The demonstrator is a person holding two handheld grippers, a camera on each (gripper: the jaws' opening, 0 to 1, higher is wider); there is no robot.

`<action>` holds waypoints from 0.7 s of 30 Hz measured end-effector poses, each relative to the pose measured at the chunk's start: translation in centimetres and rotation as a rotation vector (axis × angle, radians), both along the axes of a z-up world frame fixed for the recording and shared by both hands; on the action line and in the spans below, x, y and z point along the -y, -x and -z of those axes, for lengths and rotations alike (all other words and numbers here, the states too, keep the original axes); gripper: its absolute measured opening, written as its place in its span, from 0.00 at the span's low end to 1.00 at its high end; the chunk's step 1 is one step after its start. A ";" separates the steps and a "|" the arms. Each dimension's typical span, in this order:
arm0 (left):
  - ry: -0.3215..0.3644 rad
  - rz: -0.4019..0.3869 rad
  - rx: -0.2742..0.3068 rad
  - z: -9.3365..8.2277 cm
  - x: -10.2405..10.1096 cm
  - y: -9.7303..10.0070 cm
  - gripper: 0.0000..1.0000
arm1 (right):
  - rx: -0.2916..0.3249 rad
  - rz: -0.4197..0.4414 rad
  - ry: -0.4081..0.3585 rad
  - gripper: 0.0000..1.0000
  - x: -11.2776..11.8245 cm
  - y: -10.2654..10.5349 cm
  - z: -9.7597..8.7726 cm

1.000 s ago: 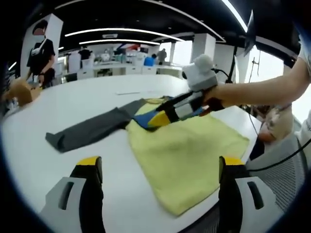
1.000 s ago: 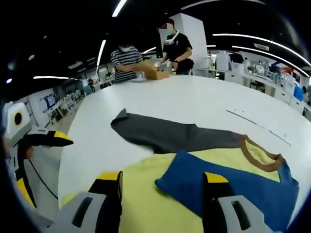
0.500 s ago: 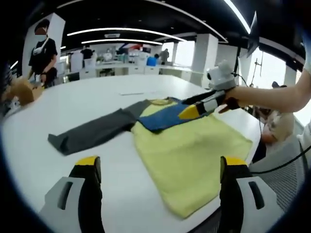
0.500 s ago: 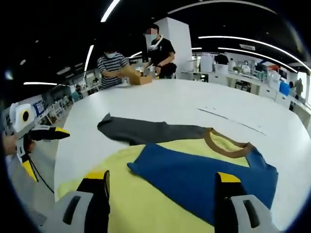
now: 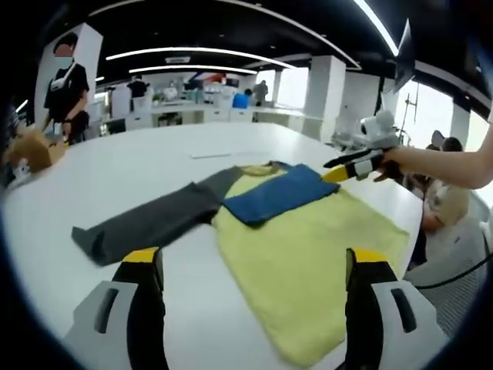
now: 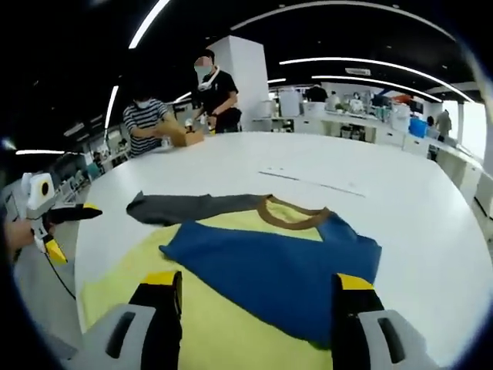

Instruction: Fold the garment on the visible template until the final outline fits inside the template.

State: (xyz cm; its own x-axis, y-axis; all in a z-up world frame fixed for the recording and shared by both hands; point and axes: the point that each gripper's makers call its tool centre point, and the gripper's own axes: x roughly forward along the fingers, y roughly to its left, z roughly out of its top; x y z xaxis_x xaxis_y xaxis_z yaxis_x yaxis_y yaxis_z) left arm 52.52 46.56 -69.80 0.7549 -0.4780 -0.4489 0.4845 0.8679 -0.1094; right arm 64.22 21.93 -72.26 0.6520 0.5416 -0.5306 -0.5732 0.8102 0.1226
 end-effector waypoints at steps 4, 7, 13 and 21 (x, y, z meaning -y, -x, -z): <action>0.007 -0.011 0.000 0.2 -0.1 -1.3 0.84 | 0.000 0.028 0.020 0.65 2.0 0.1 0.4; -0.016 -0.013 0.000 0.6 -0.1 -2.1 0.78 | -0.008 0.056 0.029 0.54 3.5 0.2 0.7; -0.025 -0.052 0.007 1.3 -0.4 -4.2 0.61 | -0.016 0.092 0.059 0.34 5.6 0.2 1.4; -0.050 -0.066 -0.018 2.8 -0.1 -6.3 0.49 | -0.035 0.124 0.087 0.21 7.7 0.3 2.4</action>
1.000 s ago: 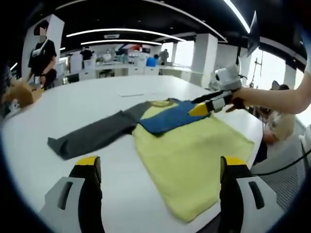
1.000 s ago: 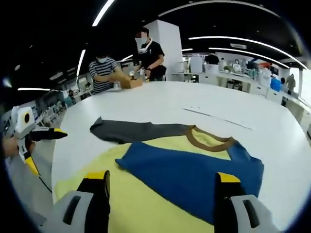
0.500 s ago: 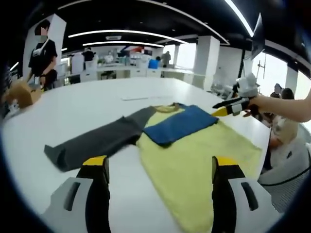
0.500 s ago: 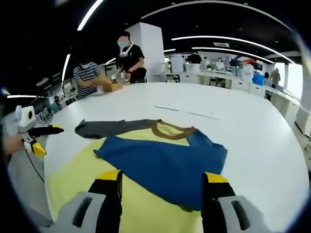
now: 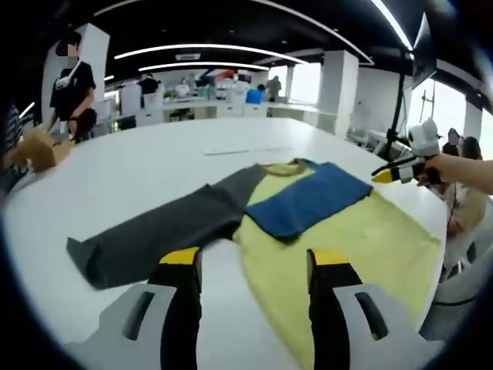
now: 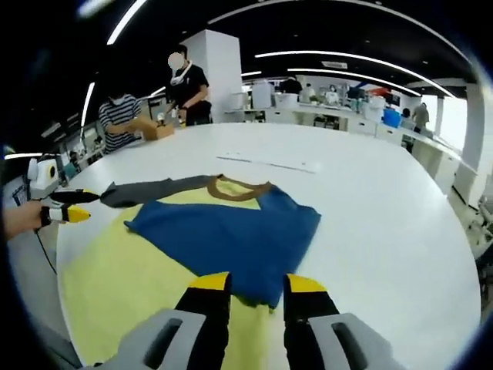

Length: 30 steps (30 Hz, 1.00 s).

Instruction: Fold the garment on the visible template until the final outline fits inside the template.

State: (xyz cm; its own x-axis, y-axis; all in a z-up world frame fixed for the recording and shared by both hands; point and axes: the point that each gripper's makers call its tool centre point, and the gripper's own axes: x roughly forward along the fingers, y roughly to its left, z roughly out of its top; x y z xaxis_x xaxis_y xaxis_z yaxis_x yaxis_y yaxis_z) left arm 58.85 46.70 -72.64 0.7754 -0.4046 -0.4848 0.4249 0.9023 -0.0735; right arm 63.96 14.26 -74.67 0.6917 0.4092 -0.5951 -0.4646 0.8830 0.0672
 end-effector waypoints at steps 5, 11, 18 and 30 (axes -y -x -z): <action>-0.019 0.003 -0.010 0.9 0.1 -1.0 0.41 | -0.025 0.013 0.008 0.16 1.0 0.1 1.0; -0.032 -0.008 -0.024 2.0 0.0 -2.4 0.33 | -0.044 0.015 0.014 0.11 1.4 0.1 2.0; -0.024 -0.035 -0.057 3.4 -0.1 -3.9 0.29 | -0.075 0.009 0.003 0.07 0.8 0.0 3.0; -0.015 -0.034 -0.078 4.4 0.5 -4.6 0.21 | -0.111 0.104 0.005 0.03 1.4 0.7 3.8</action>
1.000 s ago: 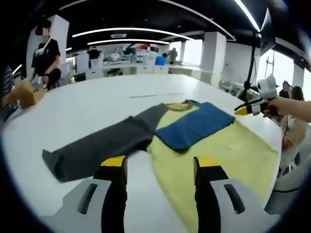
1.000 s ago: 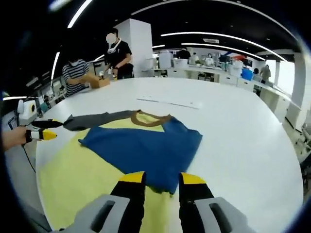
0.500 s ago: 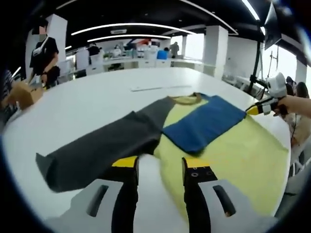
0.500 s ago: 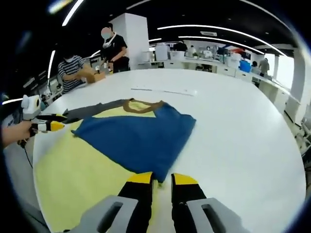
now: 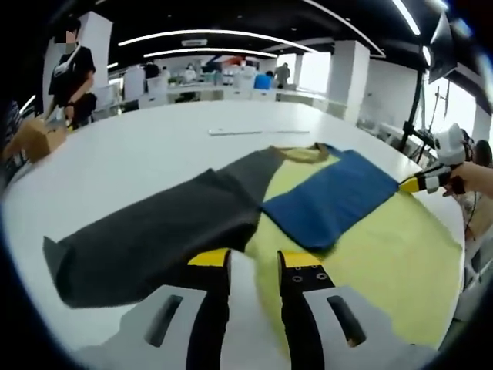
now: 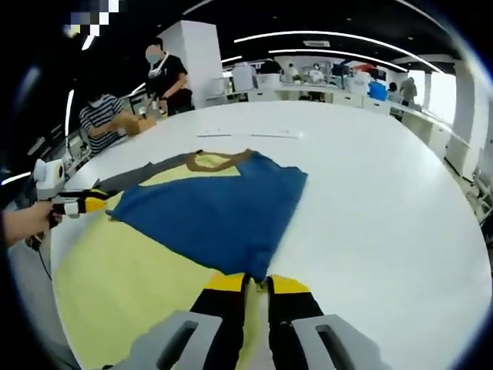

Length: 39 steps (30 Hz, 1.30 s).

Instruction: Fold the garment on the visible template until the final outline fits inside the template.

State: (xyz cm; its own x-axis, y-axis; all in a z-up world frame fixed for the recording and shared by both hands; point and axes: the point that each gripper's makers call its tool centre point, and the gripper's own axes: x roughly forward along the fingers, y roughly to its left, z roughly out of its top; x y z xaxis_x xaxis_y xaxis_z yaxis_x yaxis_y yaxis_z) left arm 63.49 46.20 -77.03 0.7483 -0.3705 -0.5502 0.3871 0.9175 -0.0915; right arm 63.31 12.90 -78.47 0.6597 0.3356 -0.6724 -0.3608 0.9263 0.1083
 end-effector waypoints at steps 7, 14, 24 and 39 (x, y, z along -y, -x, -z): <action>-0.002 0.007 -0.021 0.5 0.3 0.1 0.16 | 0.014 0.018 -0.020 0.01 0.0 0.0 -0.2; -0.006 0.000 -0.017 0.9 0.6 -0.4 0.01 | 0.031 0.012 0.018 0.00 0.0 -0.1 -0.4; -0.048 0.017 -0.002 0.8 1.2 -0.3 0.00 | 0.043 0.025 0.087 0.00 1.3 -0.6 -0.4; -0.050 0.031 0.002 0.9 2.2 -0.1 0.00 | 0.030 0.004 0.114 0.00 2.7 -0.7 -0.2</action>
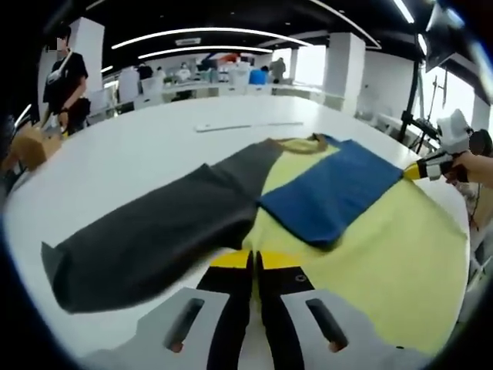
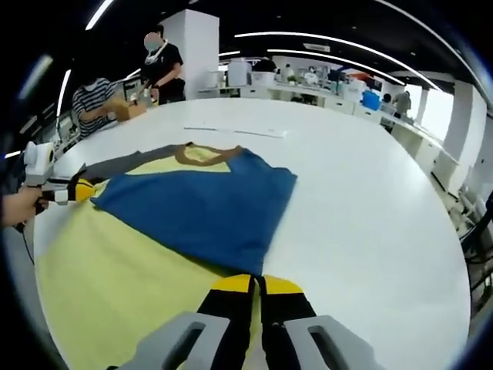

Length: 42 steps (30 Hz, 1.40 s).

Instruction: Fold the garment on the visible template until the final outline fits inside the template.

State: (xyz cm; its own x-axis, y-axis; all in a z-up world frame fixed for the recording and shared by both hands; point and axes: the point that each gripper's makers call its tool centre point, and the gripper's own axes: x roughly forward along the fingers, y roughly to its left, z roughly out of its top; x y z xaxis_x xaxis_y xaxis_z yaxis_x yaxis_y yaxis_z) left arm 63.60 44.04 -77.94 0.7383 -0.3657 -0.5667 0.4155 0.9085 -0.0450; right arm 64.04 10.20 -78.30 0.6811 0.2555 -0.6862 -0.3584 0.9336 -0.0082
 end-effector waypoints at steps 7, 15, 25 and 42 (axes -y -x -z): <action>-0.013 0.012 0.018 -0.3 -0.3 0.0 0.01 | -0.003 -0.034 -0.004 0.00 -0.1 0.0 0.0; -0.021 -0.010 0.055 -1.5 -2.0 0.1 0.16 | 0.009 -0.047 -0.089 0.27 -0.9 0.0 -1.3; -0.051 -0.015 0.128 -3.6 -2.9 0.0 0.40 | 0.040 -0.108 -0.158 0.62 -2.3 1.4 -3.6; -0.076 -0.151 0.108 -4.2 -8.9 1.0 0.78 | 0.083 -0.132 -0.217 0.87 -2.3 3.5 -6.6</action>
State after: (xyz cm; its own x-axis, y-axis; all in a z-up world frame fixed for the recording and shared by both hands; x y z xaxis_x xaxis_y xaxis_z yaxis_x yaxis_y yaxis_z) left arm 62.61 52.95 -73.76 0.8396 -0.2051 -0.5031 0.2726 0.9600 0.0634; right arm 60.57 12.53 -71.68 0.6841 0.4807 -0.5486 -0.4834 0.8620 0.1525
